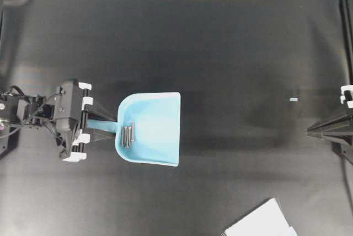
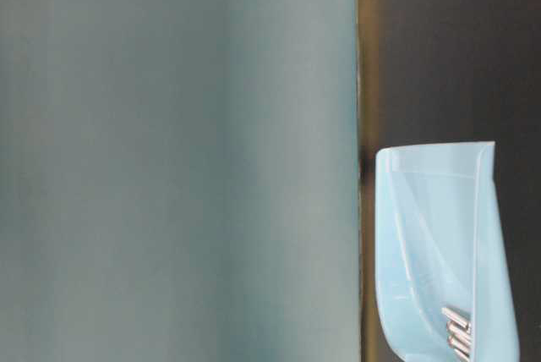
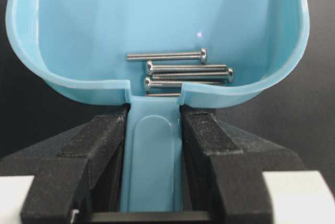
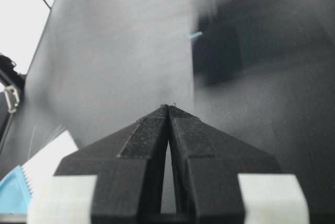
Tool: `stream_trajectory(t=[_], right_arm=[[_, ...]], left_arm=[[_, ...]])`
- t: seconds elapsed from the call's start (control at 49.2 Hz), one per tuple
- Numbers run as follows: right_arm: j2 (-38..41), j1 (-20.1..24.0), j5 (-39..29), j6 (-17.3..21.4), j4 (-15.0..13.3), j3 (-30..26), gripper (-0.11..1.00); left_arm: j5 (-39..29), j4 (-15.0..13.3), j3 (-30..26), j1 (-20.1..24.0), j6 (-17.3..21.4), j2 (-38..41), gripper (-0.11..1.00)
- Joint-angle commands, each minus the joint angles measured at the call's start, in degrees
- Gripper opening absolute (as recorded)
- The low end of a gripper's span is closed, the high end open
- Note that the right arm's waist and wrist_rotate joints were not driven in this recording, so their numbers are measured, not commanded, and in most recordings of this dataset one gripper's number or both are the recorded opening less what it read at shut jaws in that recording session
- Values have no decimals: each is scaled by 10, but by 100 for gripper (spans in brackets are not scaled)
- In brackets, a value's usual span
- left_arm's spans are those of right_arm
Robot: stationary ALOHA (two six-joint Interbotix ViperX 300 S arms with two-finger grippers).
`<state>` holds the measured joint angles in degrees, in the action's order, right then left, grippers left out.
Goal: Hold the dustpan with the left arm, while a human hand uses a hand brush to gather screws into the dustpan.
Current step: 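Hold the dustpan with the screws inside using the left gripper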
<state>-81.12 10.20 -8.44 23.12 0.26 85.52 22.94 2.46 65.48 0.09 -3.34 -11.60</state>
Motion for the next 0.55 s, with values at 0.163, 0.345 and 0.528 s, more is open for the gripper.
stream_trajectory(t=[0.163,0.345,0.528], right_arm=[[3,0,3,0,1,-3,0],[3,0,3,0,1,-3,0],[3,0,3,1,1,-3,0]], left_arm=[[-4,1,-1,0,0,-4,31],[-10,1,-1,0,0,-3,31],[-28,2,-2,1,0,0,31]])
